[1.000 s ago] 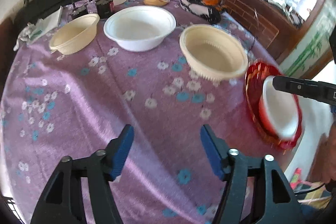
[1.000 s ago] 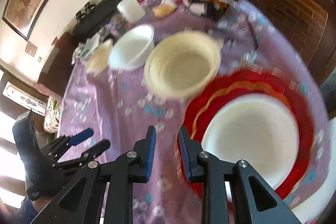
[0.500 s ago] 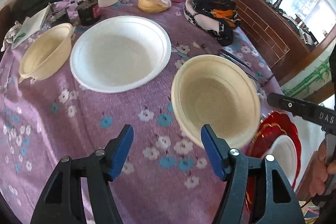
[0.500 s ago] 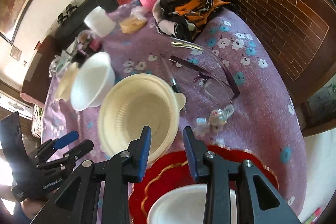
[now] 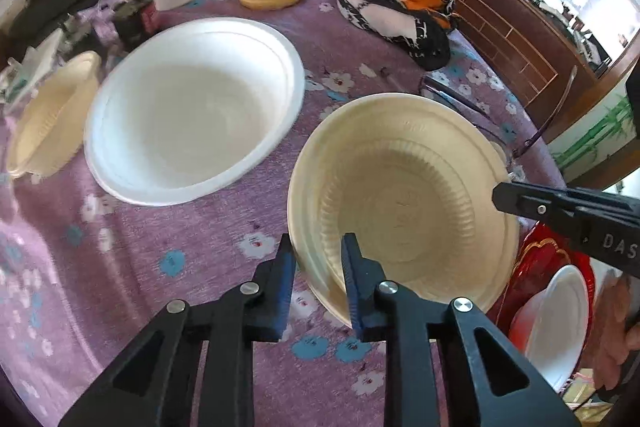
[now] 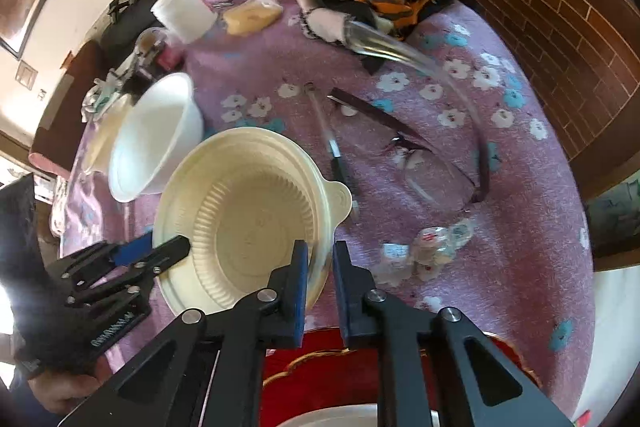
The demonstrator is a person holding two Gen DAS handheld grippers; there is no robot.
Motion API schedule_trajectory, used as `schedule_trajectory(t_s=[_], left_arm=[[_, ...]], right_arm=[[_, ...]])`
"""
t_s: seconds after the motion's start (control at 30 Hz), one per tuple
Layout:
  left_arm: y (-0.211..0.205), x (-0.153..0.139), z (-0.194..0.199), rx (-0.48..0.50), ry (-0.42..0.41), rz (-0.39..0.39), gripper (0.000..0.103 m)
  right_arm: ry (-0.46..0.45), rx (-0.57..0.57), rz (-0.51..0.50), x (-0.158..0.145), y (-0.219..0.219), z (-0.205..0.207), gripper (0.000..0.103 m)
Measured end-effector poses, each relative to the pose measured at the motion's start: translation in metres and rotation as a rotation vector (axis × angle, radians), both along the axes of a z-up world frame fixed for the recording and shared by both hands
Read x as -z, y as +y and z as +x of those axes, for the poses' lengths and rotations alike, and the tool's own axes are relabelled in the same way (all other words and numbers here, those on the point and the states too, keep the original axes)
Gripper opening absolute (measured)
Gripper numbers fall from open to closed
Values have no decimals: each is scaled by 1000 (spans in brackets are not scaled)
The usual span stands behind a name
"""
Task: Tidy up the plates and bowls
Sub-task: 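Close the left gripper on the rim of the cream handled bowl, then lift the cream bowl with the left gripper and carry it toward the plate stack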
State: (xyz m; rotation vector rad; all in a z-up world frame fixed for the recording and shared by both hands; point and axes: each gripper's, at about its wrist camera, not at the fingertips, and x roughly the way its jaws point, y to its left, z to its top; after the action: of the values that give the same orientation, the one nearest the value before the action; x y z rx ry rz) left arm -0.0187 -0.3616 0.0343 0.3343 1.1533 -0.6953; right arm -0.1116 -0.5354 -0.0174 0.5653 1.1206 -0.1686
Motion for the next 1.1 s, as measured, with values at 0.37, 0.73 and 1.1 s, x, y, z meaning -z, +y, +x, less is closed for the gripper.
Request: schedule_trajectory(t_s=[0.37, 0.73, 1.1], left_arm=[[95, -32, -41, -42, -17, -5, 25], [157, -16, -84, -29, -34, 41, 26], [155, -27, -89, 45, -152, 60, 31]], right_arm=[[-49, -108, 55, -33, 70, -22, 13], [29, -202, 158, -4, 142, -62, 15], [5, -144, 70, -8, 163, -72, 15]])
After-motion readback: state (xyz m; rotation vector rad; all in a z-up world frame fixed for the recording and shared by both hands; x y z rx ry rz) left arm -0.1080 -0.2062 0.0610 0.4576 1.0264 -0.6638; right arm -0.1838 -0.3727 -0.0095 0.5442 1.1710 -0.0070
